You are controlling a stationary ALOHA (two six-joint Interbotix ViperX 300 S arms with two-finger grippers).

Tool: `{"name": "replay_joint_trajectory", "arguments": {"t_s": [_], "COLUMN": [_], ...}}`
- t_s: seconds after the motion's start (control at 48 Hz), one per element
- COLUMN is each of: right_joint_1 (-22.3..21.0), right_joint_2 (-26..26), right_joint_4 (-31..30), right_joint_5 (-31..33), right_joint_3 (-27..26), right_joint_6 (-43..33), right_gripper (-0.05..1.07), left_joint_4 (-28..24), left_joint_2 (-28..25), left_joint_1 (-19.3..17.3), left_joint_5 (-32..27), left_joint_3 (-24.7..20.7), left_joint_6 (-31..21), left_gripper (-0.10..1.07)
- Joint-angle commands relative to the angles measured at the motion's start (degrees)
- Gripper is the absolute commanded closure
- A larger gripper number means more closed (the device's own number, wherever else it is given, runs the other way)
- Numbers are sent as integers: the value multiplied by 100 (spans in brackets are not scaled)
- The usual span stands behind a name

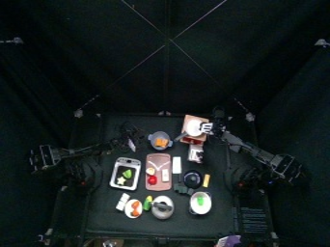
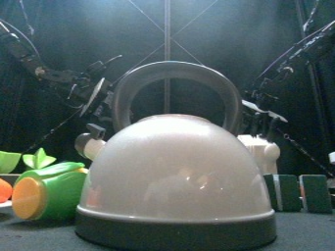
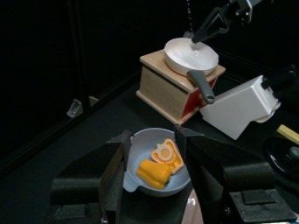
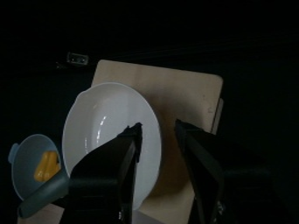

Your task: Place pan on drawer

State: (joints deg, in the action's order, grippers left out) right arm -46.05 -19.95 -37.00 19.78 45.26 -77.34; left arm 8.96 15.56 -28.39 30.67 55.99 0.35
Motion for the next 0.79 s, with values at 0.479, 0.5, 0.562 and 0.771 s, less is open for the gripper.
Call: {"name": "replay_joint_trajectory", "arguments": {"t_s": [0.479, 0.5, 0.562, 0.771], "right_joint_1": [-26, -26, -26, -35], "right_joint_2": [-281, -290, -316, -378], "right_joint_4": [-18, -9, -18, -88], "right_joint_5": [-53, -53, -53, -79], "right_joint_3": [0, 0, 9, 9], "right_joint_6": [9, 9, 26, 70], "right_gripper": [28, 28, 28, 28], "left_joint_4": [0, 0, 0, 0], "left_joint_2": [26, 26, 9, -62], "left_joint_1": [-18, -18, -18, -18], "left_joint_5": [18, 18, 18, 18], "left_joint_3": [-70, -70, -79, -114], "left_joint_6": [18, 18, 18, 9], "left_gripper": [16, 16, 16, 16]}}
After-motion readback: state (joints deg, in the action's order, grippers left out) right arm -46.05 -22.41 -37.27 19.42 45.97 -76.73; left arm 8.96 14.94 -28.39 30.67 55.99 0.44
